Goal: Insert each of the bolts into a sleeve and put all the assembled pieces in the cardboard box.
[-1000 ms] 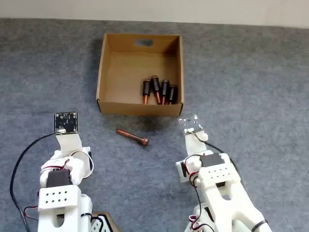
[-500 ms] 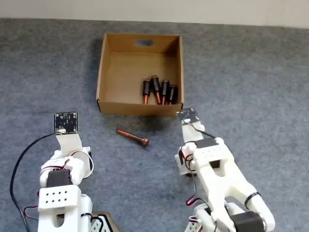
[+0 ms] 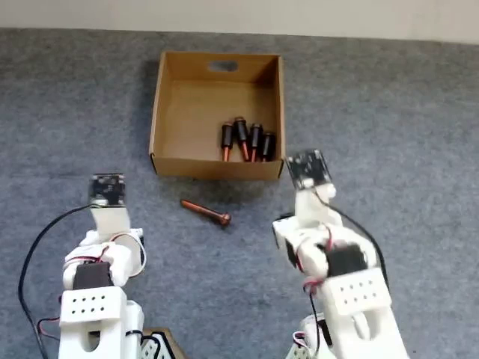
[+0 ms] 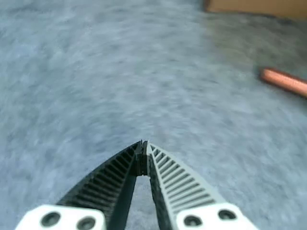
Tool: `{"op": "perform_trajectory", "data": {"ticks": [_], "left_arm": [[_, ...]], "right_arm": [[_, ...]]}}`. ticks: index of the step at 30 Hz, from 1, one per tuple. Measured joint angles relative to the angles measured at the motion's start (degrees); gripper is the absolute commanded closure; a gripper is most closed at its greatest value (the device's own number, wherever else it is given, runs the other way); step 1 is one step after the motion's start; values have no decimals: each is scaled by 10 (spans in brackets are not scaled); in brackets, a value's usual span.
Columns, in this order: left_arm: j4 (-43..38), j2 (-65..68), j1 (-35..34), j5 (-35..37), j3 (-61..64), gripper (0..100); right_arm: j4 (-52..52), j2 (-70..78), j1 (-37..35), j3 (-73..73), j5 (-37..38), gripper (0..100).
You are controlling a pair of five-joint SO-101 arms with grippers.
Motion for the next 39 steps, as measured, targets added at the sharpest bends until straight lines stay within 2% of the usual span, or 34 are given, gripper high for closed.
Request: {"op": "perform_trajectory", "data": {"ticks": [5,9,12,18,21,26,29,33,35,39], "left_arm": [[35,0,78,-92,-11,941],[100,4,94,-211,-59,821],[167,41,97,-288,-124,819],[244,215,112,-310,-332,818],[277,341,135,-310,-441,818],[272,554,160,-310,-585,819],[266,642,187,-327,-630,876],[265,694,246,-440,-644,995],[263,704,277,-501,-644,973],[254,723,294,-534,-651,875]], "right_arm": [[-84,-104,0,126,-59,993],[-90,-156,0,158,-69,993],[-89,-169,2,170,-69,993],[-89,-173,3,172,-70,993],[-89,-174,31,172,-73,993],[-89,-175,106,172,-75,993],[-89,-175,134,172,-93,993],[-89,-175,147,172,-105,993],[-89,-175,145,172,-105,993],[-89,-175,145,172,-105,993]]}}
